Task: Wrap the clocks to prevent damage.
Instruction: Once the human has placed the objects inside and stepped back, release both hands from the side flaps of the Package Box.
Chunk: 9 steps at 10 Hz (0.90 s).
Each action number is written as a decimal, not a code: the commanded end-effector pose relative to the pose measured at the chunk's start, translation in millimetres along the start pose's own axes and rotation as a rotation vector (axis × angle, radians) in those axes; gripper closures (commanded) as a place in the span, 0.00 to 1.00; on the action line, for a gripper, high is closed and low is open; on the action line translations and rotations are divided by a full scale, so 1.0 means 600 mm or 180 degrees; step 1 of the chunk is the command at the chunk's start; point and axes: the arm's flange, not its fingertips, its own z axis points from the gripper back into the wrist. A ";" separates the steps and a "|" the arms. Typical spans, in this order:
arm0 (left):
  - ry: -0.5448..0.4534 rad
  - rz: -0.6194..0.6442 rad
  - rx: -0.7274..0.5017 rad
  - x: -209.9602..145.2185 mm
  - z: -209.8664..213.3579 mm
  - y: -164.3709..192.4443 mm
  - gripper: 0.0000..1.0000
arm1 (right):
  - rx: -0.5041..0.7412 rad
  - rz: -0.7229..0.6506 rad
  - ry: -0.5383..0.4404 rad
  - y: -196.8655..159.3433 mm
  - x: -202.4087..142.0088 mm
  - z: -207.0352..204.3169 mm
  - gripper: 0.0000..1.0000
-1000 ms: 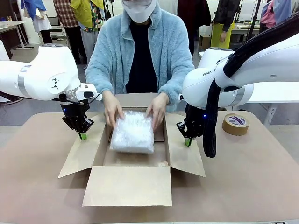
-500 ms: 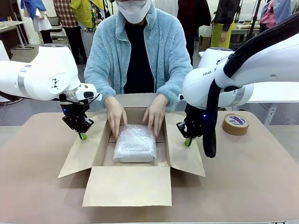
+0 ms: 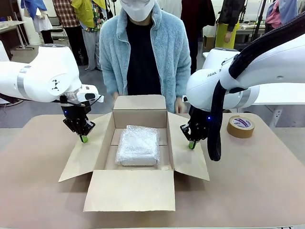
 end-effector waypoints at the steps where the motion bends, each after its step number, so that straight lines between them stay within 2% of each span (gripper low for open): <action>1: 0.0016 -0.0010 0.0011 -0.001 -0.002 0.000 1.00 | -0.0007 -0.0006 0.0012 0.000 -0.003 -0.004 0.99; 9: 0.0016 -0.0010 0.0011 -0.001 -0.002 0.000 1.00 | -0.0007 -0.0006 0.0012 0.000 -0.003 -0.004 0.99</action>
